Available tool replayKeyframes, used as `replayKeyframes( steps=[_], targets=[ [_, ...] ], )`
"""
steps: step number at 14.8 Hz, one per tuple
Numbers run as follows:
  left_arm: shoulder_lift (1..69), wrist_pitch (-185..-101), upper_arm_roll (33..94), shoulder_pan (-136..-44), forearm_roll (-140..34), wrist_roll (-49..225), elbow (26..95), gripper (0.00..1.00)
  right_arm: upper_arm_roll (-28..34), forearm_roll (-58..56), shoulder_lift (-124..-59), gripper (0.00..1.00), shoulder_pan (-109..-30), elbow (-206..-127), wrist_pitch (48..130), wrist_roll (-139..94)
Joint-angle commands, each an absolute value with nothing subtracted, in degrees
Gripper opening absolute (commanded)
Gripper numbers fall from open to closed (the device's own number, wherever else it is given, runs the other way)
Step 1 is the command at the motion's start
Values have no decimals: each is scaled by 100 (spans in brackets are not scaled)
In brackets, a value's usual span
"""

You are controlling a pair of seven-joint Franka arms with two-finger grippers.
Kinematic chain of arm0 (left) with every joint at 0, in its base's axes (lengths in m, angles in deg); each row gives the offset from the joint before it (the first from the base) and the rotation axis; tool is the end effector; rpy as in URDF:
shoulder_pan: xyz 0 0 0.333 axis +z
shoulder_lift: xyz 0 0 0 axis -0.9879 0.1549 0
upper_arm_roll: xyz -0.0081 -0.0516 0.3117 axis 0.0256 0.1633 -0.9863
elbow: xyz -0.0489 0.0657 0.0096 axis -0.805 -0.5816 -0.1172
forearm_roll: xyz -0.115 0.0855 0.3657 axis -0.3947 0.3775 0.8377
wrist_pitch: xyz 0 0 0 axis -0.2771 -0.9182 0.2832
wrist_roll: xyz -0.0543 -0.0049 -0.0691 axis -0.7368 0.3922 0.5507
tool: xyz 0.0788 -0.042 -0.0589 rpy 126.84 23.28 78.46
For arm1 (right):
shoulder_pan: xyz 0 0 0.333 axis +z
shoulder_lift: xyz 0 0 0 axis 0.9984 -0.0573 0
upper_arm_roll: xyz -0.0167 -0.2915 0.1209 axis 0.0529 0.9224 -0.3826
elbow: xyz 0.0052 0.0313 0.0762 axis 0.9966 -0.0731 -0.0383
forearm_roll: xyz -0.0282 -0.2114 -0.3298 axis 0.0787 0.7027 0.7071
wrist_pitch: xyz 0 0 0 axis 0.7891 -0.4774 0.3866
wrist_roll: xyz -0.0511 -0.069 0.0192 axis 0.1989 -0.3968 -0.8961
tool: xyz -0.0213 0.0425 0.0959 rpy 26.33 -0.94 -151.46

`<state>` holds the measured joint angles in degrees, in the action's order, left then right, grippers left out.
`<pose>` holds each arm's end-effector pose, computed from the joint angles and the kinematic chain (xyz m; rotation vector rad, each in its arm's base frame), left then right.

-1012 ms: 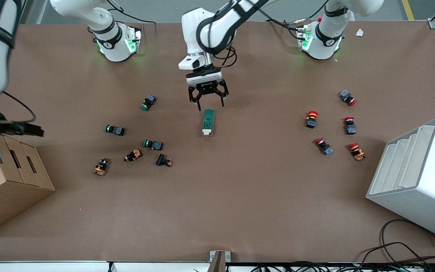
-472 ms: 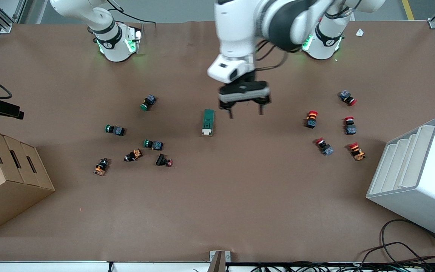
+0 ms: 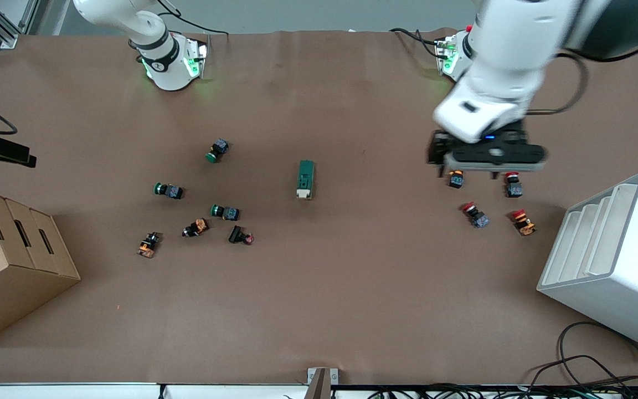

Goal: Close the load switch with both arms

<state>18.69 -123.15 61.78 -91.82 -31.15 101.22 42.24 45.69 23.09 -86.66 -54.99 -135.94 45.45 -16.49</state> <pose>0.5623 -0.2507 0.6191 -3.0127 0.2153 -0.2745 0.5947 -0.0482 0.6272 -3.1126 0.0560 0.2728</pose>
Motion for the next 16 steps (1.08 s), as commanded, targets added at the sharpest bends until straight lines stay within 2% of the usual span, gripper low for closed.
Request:
replayKeyframes(
  steps=[1, 4, 7, 10, 13, 16],
  targets=[
    [1462, -11759, 5800, -9111, -3482, 9294, 4364, 100, 3275, 2691, -7992, 100, -6444, -13901, 4537, -1667],
    [988, -11678, 5378, -8997, -3948, 8827, 4925, 100, 1621, 3413, -7141, 100, -7569, -14758, 4983, -2051],
    [758, -11678, 5088, -8803, -4212, 8352, 5278, 100, 723, 3528, -6418, 100, -8300, -15639, 5468, -2317],
    [425, -11722, 4824, -8821, -4292, 8228, 5682, 100, -121, 3537, -6188, 100, -9135, -15878, 5583, -2317],
    [310, -11766, 4779, -8786, -4301, 8210, 5841, 100, -246, 3607, -6083, 100, -9216, -15940, 5592, -2317],
    [345, -11731, 4771, -8777, -4292, 8184, 5710, 100, -229, 3616, -6021, 100, -9164, -15976, 5592, -2317]
  ],
)
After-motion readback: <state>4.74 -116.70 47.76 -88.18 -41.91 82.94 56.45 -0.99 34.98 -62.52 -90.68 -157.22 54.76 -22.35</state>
